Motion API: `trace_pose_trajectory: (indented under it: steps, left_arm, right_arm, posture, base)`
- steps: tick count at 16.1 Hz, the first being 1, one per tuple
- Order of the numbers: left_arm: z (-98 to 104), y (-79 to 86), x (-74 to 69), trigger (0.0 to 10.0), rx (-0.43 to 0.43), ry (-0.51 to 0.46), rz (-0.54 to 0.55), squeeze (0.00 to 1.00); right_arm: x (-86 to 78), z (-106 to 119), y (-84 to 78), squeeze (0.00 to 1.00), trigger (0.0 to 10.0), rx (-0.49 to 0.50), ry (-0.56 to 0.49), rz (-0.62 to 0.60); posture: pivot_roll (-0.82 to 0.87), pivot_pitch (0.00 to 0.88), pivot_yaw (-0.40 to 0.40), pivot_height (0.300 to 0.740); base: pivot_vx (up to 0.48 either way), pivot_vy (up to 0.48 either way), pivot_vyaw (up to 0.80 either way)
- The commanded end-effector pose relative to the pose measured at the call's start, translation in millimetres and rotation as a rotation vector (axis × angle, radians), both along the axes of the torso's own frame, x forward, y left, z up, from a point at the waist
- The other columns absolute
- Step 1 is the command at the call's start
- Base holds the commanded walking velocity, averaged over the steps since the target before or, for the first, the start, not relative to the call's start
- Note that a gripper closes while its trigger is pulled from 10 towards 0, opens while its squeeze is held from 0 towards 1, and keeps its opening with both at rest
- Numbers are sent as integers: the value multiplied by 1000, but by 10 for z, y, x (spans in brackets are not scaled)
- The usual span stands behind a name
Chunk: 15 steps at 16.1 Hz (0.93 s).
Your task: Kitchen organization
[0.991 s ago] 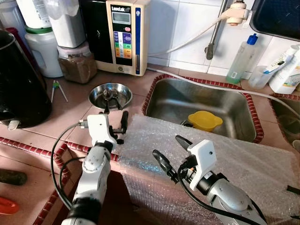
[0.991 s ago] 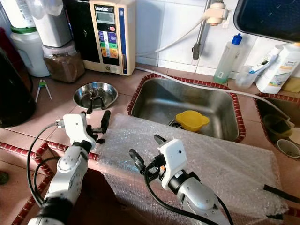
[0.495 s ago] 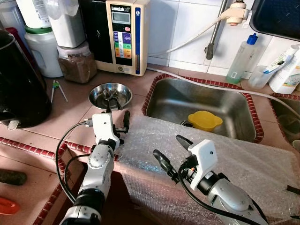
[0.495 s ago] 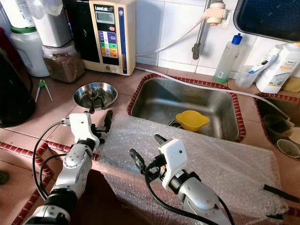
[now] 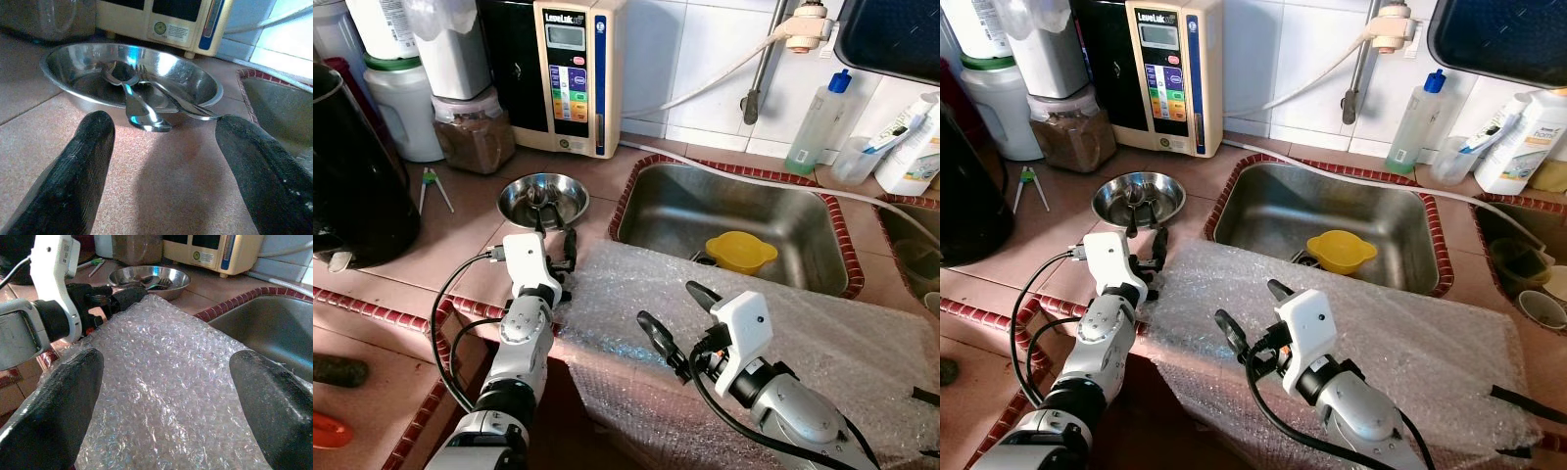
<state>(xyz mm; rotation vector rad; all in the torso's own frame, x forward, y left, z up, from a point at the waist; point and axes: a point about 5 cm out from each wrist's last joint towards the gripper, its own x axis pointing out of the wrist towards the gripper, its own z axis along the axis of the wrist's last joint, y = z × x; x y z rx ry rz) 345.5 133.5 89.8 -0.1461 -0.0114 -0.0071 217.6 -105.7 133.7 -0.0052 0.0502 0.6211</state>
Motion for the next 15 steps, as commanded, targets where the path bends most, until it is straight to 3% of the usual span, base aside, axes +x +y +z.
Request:
trace_pose_trajectory:
  steps: [1,6,7,8,9,10,15]
  left_arm:
    - [65,-25,50,10000,-23,-18,7,0]
    - [137,35,114,9647,-47,-38,66,0]
    - [162,49,132,8706,-55,-45,76,0]
    - [168,54,138,6784,-59,-46,80,0]
    - [168,54,138,6784,-59,-46,80,0]
    - [168,58,144,0,-65,-48,83,0]
    - [153,54,144,0,-72,-45,78,0]
  right_arm:
    - [-12,50,-34,0,10000,-7,-16,-7]
    - [-37,45,-57,0,10000,-16,-9,-9]
    - [-40,44,-61,0,10000,-18,-7,-9]
    - [-42,45,-62,0,10000,-19,-6,-8]
    - [-42,45,-62,0,10000,-19,-6,-8]
    - [-41,45,-65,0,10000,-22,-5,-8]
    - [-32,45,-62,0,10000,-27,-5,-9]
  posture:
    - [-32,14,-8,740]
    - [-43,16,-19,740]
    - [-44,16,-21,740]
    - [-46,17,-22,740]
    - [-46,17,-22,740]
    - [-46,16,-22,740]
    - [-44,14,-19,740]
  base:
    - [0,0,0]
    - [0,0,0]
    - [0,0,0]
    - [0,0,0]
    - [0,0,0]
    - [0,0,0]
    - [0,0,0]
